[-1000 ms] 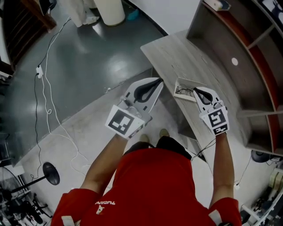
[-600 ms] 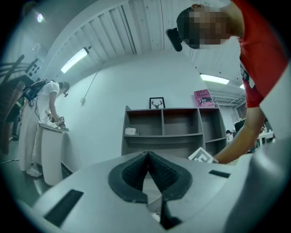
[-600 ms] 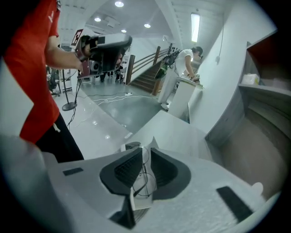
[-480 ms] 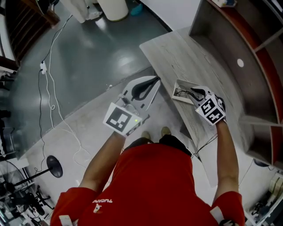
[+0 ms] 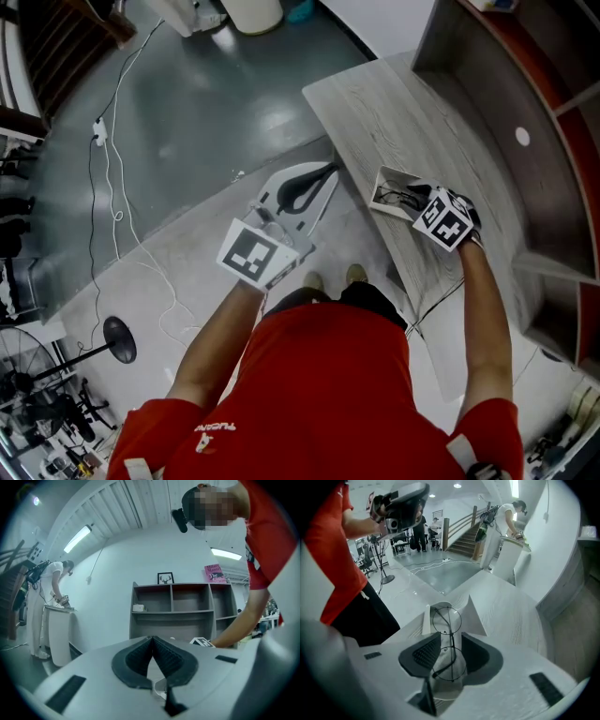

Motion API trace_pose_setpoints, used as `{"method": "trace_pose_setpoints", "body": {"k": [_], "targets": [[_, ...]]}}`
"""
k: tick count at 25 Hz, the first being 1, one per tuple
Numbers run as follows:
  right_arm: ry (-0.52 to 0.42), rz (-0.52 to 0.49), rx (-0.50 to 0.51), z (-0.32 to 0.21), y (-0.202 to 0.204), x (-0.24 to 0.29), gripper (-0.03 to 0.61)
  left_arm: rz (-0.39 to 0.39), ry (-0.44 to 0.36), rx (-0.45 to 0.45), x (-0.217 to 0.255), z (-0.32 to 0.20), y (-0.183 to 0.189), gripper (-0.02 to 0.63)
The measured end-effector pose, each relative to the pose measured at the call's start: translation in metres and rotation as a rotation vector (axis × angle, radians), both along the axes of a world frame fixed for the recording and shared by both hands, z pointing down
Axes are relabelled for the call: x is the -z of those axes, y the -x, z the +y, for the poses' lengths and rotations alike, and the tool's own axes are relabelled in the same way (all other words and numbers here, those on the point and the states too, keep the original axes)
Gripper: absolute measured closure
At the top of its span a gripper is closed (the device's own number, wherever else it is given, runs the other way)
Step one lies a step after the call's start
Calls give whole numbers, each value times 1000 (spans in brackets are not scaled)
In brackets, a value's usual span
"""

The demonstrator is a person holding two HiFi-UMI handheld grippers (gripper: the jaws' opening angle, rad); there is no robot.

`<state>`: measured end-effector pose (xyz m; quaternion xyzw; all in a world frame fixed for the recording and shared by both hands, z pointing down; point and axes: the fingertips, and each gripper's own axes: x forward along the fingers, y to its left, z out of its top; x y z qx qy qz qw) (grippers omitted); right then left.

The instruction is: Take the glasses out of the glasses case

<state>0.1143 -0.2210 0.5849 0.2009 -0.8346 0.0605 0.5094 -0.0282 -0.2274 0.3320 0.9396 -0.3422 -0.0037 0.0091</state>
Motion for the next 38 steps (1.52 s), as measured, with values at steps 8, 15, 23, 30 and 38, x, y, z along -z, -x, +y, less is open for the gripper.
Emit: {"method": "trace_pose_setpoints", "body": {"k": [8,15,23,30,38], "targets": [[82,10,5,-3,0,-12,434,-1,-1,7,-2,1,0,603],[137,-1,24,-3,0,-18,453,-25,35,3,-12,4,3,603],[129,-1,43,0,0,-19,491,-33,53,4,-19,6,3,603],[14,68,74,0,2,-2,497,-28,58,2,-18,9,6,603],[-129,64,73,-5,-2,27,502,-29,67,-15,-23,10,-5,603]]}}
